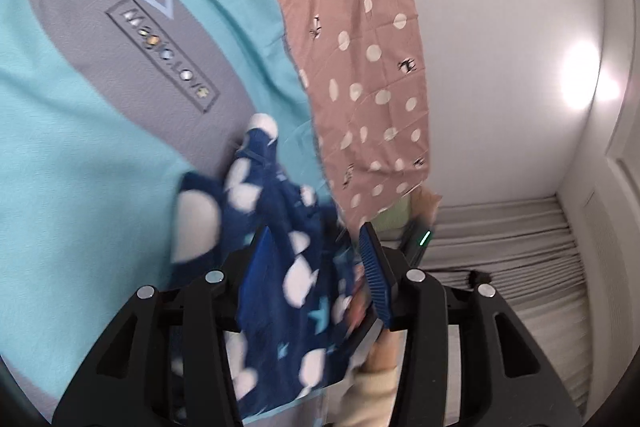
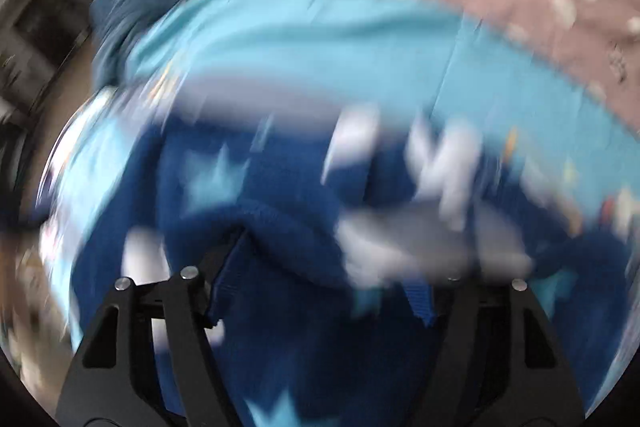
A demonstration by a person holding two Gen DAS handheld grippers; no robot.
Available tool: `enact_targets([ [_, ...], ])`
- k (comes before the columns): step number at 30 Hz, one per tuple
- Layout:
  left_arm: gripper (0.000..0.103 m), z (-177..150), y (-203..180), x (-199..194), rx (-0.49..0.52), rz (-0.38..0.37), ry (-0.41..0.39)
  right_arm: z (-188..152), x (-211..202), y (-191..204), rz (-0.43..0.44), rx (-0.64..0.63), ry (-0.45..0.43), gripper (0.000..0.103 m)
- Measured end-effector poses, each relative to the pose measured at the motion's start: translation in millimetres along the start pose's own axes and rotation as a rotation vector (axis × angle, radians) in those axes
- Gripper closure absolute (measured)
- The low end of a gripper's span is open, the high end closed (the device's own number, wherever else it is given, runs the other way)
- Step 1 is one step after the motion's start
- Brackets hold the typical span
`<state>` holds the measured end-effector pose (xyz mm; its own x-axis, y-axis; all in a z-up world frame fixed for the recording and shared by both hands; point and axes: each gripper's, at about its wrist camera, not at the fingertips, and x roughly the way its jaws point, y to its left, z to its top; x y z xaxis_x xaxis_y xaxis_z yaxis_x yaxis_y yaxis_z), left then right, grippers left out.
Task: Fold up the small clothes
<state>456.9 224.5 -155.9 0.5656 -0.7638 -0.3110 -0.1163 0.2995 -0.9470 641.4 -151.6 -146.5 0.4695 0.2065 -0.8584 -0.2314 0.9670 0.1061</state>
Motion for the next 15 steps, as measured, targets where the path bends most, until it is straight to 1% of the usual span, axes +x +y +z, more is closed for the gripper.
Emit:
enact_targets([
  [2,0.057,-9,2,-18,0.072,0.078,-0.027,16,-15,1,-0.101,0.026,-0.099,0.035],
  [3,0.057,-13,3,-27,0.104,0.113,-0.044,17,-22,5,-0.096,0.011,-0.115,0.035],
  [4,0.056,-18,5,-37,0.136,0.150,-0.063,14,-28,13,-0.045,-0.023,-0.104,0.032],
  [6,0.055,-26,8,-48,0.177,0.181,-0.082,-3,-31,30,0.051,-0.092,-0.052,0.026],
  [7,0.055,-30,9,-50,0.189,0.190,-0.086,-15,-29,40,0.091,-0.140,0.000,0.022],
  [8,0.055,-34,11,-52,0.202,0.200,-0.085,-32,-17,55,0.115,-0.225,0.087,0.022],
  [9,0.055,-38,10,-50,0.215,0.210,-0.081,-39,-6,64,0.111,-0.258,0.123,0.022],
  [10,0.055,-42,12,-47,0.225,0.219,-0.069,-52,14,70,0.072,-0.271,0.173,0.021],
  [11,0.054,-46,13,-43,0.229,0.224,-0.055,-58,29,72,0.046,-0.263,0.190,0.017],
  [13,0.054,-53,16,-30,0.225,0.225,0.005,-67,40,79,0.004,-0.296,0.169,0.009],
  [14,0.054,-56,18,-24,0.223,0.228,0.030,-67,38,85,-0.021,-0.315,0.162,0.009],
  [15,0.054,-58,19,-21,0.227,0.237,0.043,-65,31,86,-0.021,-0.302,0.155,0.010],
])
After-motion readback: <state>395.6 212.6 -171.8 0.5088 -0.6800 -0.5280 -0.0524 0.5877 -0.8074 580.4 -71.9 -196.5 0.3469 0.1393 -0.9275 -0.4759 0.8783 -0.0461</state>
